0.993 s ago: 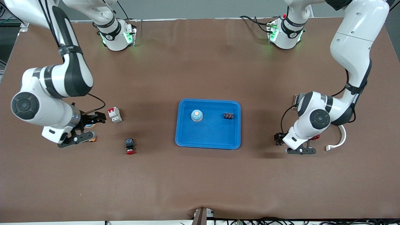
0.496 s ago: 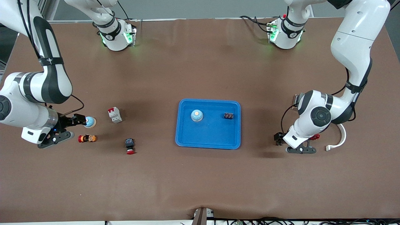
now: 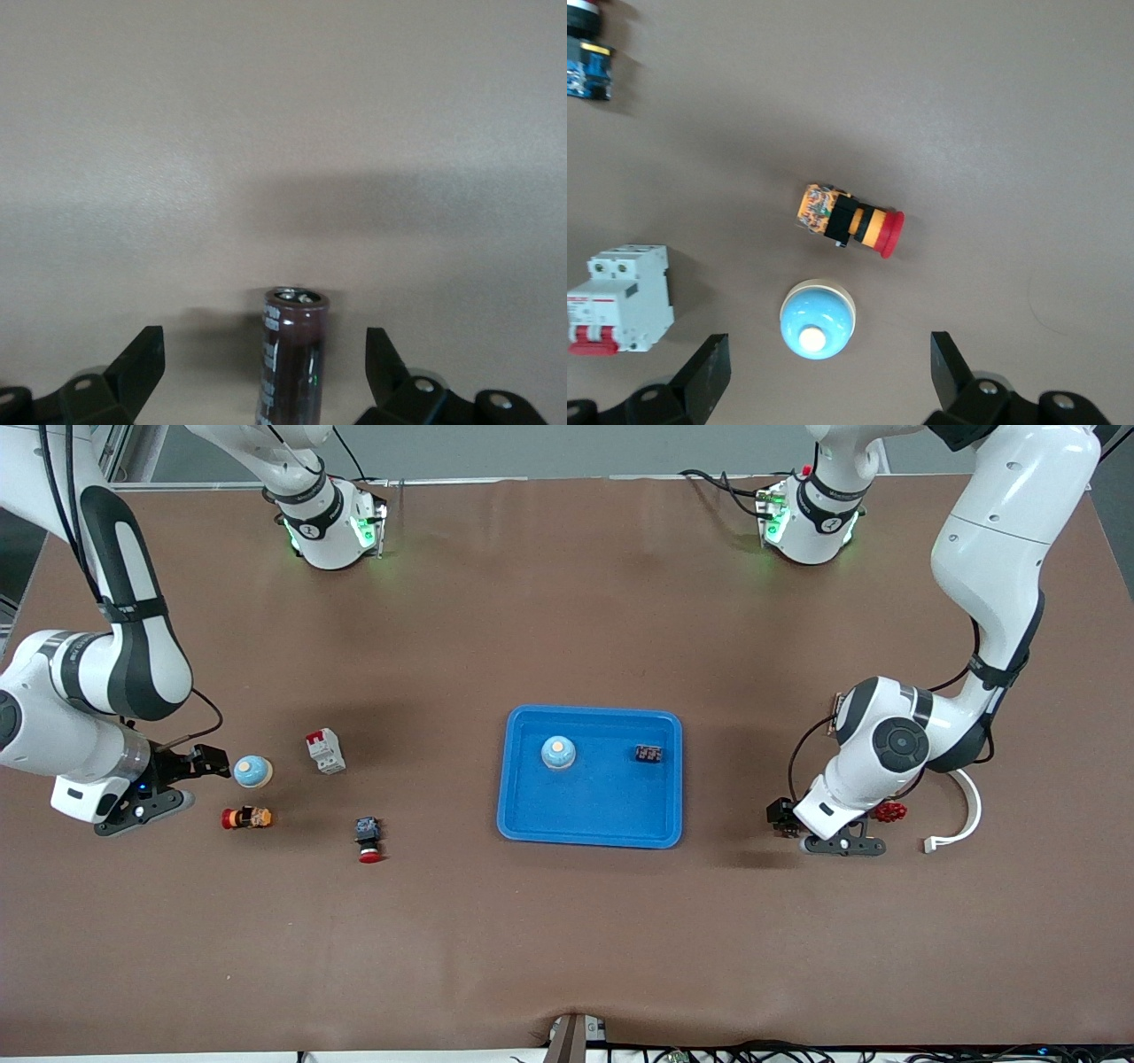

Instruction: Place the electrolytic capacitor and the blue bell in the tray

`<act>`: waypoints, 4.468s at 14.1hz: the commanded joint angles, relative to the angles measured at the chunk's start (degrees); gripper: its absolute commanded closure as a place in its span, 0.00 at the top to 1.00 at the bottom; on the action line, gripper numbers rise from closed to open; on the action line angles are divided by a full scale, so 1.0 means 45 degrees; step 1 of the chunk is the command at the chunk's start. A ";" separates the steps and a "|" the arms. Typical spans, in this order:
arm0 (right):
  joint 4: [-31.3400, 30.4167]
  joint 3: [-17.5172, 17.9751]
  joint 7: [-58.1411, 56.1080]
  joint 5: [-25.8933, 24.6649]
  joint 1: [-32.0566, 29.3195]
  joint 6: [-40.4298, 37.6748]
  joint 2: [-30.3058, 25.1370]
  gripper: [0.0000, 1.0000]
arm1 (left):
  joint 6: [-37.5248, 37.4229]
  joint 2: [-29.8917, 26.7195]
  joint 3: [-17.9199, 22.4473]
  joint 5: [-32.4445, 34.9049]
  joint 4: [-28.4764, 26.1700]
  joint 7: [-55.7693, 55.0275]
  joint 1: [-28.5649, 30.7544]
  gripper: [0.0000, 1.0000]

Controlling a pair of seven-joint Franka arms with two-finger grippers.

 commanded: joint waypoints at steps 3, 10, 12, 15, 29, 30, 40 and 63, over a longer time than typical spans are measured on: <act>-0.1294 0.0286 -0.0259 -0.0036 -0.0487 0.0757 -0.0477 1.00 | 0.0365 -0.0140 -0.0051 0.0116 -0.0407 -0.0600 -0.0048 1.00; -0.1998 0.0286 -0.0259 -0.0035 -0.0448 0.1716 -0.0418 1.00 | 0.0618 -0.0003 -0.0051 0.0116 -0.0427 -0.0659 -0.0087 1.00; -0.1998 0.0286 -0.0259 -0.0035 -0.0448 0.1735 -0.0321 1.00 | 0.0618 -0.0003 -0.0051 0.0174 -0.0427 -0.0659 -0.0087 1.00; -0.1998 0.0286 -0.0279 -0.0035 -0.0448 0.1755 -0.0262 1.00 | 0.0560 -0.0256 -0.0051 0.0213 -0.0835 -0.0950 -0.0087 0.49; -0.3404 0.0286 -0.1040 -0.0035 -0.0759 0.4469 0.0577 1.00 | 0.0169 -0.1077 -0.0674 0.0018 -0.0681 -1.0864 0.0011 0.00; -0.3404 0.0286 -0.1060 -0.0035 -0.0799 0.4547 0.0617 1.00 | 0.0169 -0.1193 -0.0772 0.0018 -0.0642 -1.1841 -0.0028 0.00; -0.3404 0.0305 -0.1255 -0.0035 -0.0741 0.5211 0.1262 1.00 | -0.2211 -0.1078 -0.2003 -0.0196 0.1191 -1.9813 -0.0516 0.00; -0.3287 0.0344 -0.1177 -0.0035 -0.0721 0.5017 0.1262 0.58 | -0.3503 0.2282 0.1063 -0.0353 0.5354 -2.4995 -0.7236 0.00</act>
